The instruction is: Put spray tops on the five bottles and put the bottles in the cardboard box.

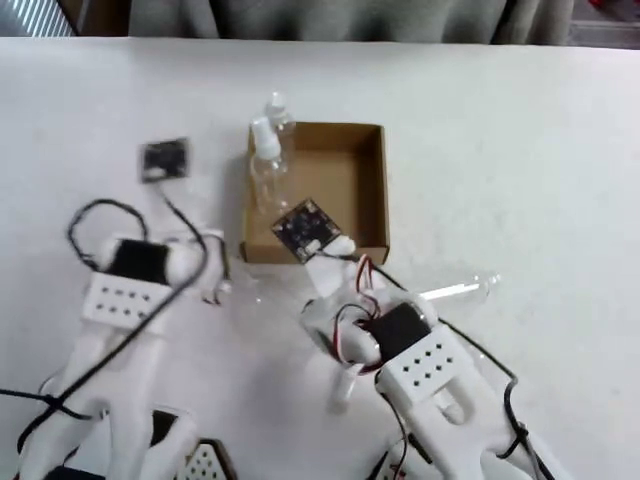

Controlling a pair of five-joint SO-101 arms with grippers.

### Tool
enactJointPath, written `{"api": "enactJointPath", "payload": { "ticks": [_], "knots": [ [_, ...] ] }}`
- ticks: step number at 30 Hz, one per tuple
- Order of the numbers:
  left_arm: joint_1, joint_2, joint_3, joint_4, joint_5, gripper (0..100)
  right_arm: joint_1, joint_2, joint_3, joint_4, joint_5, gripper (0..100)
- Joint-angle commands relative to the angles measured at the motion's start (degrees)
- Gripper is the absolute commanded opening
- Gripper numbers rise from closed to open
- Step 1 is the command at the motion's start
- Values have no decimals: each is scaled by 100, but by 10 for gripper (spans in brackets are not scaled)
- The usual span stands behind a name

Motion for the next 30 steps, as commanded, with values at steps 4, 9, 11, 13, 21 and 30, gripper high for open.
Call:
{"api": "enactJointPath", "payload": {
  "ticks": [4,9,11,13,21,30],
  "knots": [
    [708,-207,-123,79,563,95,75,-48,-70,4,79,77],
    [989,-180,0,105,1064,297,75,-48,-62,4,79,75],
    [1086,-171,202,79,1081,290,75,-48,-62,4,79,75],
    [1253,-171,475,79,1081,282,75,-48,-62,4,79,75],
    [1473,-171,949,-255,1152,396,75,-48,-62,4,79,77],
    [1429,716,765,-756,1407,363,75,-48,-53,13,79,74]
  ]
}}
